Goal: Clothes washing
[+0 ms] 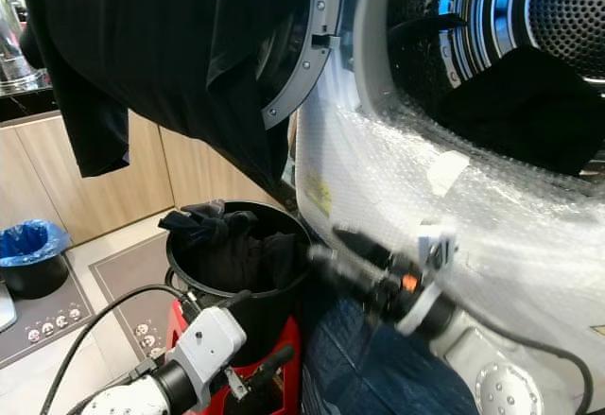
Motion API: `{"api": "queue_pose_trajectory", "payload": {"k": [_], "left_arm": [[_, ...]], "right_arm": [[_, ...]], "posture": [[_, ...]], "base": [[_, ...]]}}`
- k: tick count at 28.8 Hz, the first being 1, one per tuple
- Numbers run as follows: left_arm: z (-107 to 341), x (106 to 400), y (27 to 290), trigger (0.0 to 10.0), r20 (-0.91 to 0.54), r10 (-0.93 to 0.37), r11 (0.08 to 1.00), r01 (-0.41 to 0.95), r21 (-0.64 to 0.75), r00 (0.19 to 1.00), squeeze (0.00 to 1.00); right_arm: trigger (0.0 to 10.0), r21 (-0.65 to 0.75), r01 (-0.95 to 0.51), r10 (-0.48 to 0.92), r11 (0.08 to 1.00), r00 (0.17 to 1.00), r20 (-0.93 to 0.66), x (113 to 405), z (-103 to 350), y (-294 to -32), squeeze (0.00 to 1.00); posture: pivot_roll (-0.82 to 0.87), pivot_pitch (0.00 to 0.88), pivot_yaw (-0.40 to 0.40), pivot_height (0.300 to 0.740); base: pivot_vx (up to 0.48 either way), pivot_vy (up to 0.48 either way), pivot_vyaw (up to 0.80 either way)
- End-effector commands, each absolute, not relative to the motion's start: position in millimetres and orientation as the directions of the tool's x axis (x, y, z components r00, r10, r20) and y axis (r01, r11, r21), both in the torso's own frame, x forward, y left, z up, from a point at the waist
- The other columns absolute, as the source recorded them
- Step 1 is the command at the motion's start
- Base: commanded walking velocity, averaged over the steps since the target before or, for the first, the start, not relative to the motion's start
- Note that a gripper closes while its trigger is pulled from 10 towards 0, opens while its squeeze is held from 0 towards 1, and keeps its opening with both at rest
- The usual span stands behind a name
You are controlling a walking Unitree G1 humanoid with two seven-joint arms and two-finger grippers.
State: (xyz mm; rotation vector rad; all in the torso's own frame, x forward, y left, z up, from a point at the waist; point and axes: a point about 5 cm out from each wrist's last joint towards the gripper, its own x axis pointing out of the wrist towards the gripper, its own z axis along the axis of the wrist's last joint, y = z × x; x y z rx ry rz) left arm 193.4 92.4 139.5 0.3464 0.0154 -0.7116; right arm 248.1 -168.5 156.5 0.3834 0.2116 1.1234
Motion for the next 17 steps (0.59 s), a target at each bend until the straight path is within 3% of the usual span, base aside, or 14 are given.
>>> {"api": "queue_pose_trajectory", "payload": {"k": [1, 4, 8, 17], "left_arm": [[140.6, 194.4, 97.6, 10.0, -0.125, -0.616, 0.716, 0.619, 0.323, 0.778, 0.0], [138.5, 195.7, 106.1, 10.0, -0.128, -0.577, 0.737, 0.582, 0.343, 0.807, 0.0], [134.5, 200.7, 124.6, 10.0, -0.128, -0.474, 0.801, 0.487, 0.347, 0.871, 0.0], [134.8, 222.9, 161.8, 10.0, -0.098, -0.319, 0.876, 0.333, 0.348, 0.943, 0.0]], "right_arm": [[10.0, 0.364, -0.826, 0.894, 0.43, 0.445, -0.045, 252.4, 148.5, -173.4, 0.0], [10.0, 0.308, -0.786, 0.844, 0.536, 0.499, -0.194, 260.6, 128.9, -180.4, 0.0], [10.0, 0.217, -0.66, 0.691, 0.719, 0.646, -0.324, 278.9, 107.6, -192.4, 0.0], [10.0, 0.176, -0.635, 0.646, 0.752, 0.658, -0.387, 276.4, 90.2, -193.6, 0.0]], "posture": [[0.1, 0.0, -0.09, 0.74], [0.1, 0.0, -0.091, 0.74], [0.11, 0.0, -0.089, 0.74], [0.12, 0.0, -0.089, 0.74]], "base": [[0.0, 0.0, 0.0], [0.0, 0.0, 0.0], [0.0, 0.0, 0.0], [0.0, 0.0, 0.0]]}}
